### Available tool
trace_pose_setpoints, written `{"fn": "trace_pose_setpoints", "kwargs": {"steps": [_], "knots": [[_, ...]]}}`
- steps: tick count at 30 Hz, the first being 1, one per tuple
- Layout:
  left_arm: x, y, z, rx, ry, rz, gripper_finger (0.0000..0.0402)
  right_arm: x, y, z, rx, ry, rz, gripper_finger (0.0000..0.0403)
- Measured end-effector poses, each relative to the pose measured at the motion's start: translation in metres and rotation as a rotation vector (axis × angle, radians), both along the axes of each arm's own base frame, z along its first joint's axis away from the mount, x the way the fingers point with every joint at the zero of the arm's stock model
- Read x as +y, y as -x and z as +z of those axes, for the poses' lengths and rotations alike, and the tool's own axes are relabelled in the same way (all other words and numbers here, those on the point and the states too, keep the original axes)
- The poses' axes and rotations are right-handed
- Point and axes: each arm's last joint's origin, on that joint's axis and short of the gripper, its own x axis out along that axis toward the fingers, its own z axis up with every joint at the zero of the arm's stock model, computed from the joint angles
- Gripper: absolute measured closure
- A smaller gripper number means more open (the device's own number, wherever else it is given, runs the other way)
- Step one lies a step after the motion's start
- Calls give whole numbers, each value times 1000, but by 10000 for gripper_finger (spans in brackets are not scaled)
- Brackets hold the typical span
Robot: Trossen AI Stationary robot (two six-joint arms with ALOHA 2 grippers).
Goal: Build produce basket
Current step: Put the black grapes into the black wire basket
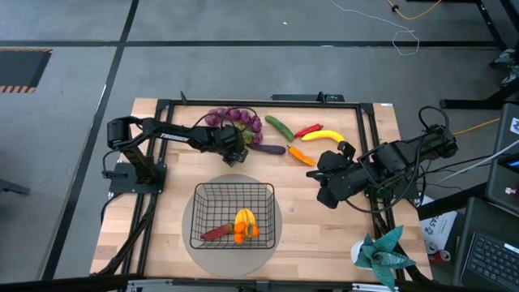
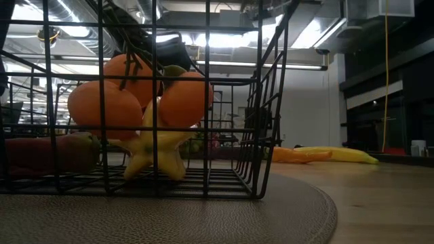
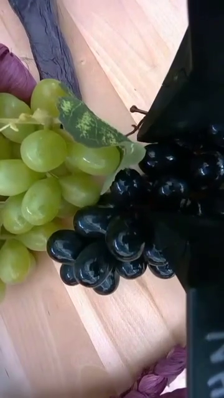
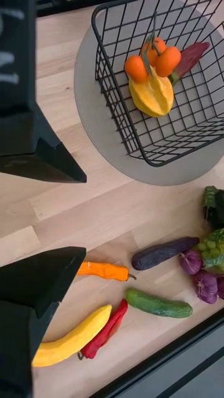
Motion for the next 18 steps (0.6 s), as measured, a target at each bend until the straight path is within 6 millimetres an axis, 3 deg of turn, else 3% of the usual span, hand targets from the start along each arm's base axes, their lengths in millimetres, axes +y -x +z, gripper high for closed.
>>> {"fn": "trace_pose_setpoints", "kwargs": {"steps": [7,11,18], "knots": [[-5,-4,-1,-18,-26,-43,326,0,0,0,0,0,0,222],[-18,-13,1,-59,-102,-79,386,0,0,0,0,-1,-1,222],[-47,-26,20,-216,-176,-160,397,0,0,0,0,-2,-2,222]]}}
